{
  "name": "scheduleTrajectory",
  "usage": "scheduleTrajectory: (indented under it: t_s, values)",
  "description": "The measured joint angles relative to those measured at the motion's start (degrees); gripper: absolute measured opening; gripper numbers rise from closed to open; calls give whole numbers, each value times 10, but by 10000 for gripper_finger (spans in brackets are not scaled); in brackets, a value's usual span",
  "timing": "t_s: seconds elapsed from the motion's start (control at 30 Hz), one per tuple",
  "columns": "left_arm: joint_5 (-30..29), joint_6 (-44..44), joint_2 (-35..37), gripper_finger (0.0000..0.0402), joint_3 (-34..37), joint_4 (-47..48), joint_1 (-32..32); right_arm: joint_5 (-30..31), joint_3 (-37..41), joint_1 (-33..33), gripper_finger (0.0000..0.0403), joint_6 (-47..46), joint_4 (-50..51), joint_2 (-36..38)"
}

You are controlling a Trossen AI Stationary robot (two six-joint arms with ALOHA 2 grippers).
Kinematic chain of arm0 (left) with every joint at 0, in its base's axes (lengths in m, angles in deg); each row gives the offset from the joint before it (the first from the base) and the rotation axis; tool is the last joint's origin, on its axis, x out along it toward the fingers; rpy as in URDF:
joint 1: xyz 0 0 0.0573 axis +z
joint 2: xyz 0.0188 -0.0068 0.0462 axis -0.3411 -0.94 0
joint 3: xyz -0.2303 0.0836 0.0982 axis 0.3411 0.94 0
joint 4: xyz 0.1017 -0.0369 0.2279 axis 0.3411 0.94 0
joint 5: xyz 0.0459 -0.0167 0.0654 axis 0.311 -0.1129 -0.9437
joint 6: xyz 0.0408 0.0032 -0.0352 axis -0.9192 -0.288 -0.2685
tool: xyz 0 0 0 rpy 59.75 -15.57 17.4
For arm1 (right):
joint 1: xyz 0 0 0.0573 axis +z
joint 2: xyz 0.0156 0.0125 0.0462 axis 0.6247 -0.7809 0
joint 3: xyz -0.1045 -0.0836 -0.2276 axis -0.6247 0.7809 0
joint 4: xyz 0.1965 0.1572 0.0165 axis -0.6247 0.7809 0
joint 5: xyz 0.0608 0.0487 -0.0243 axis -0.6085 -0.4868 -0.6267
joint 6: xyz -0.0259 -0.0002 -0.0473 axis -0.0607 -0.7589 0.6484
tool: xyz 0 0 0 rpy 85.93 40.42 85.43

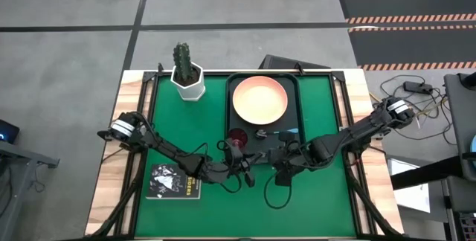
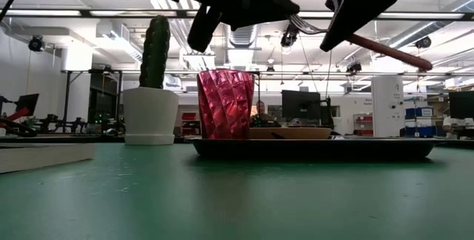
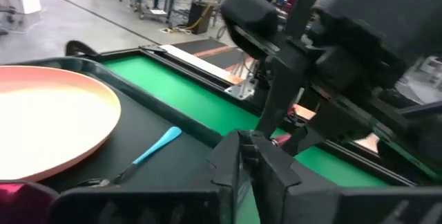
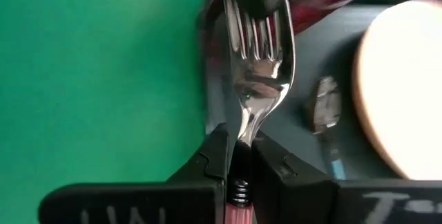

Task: Pick and place plate/cup/fork/spoon on tray
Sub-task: Put the pink fork on the black serving tray to the left of the blue spoon

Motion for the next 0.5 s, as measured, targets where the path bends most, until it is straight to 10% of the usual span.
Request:
scheduleTrajectory:
  t_s: [0.5]
  values:
    - [9, -93, 49, 155, 1, 36, -6, -289, 0, -100, 18, 85, 55, 10]
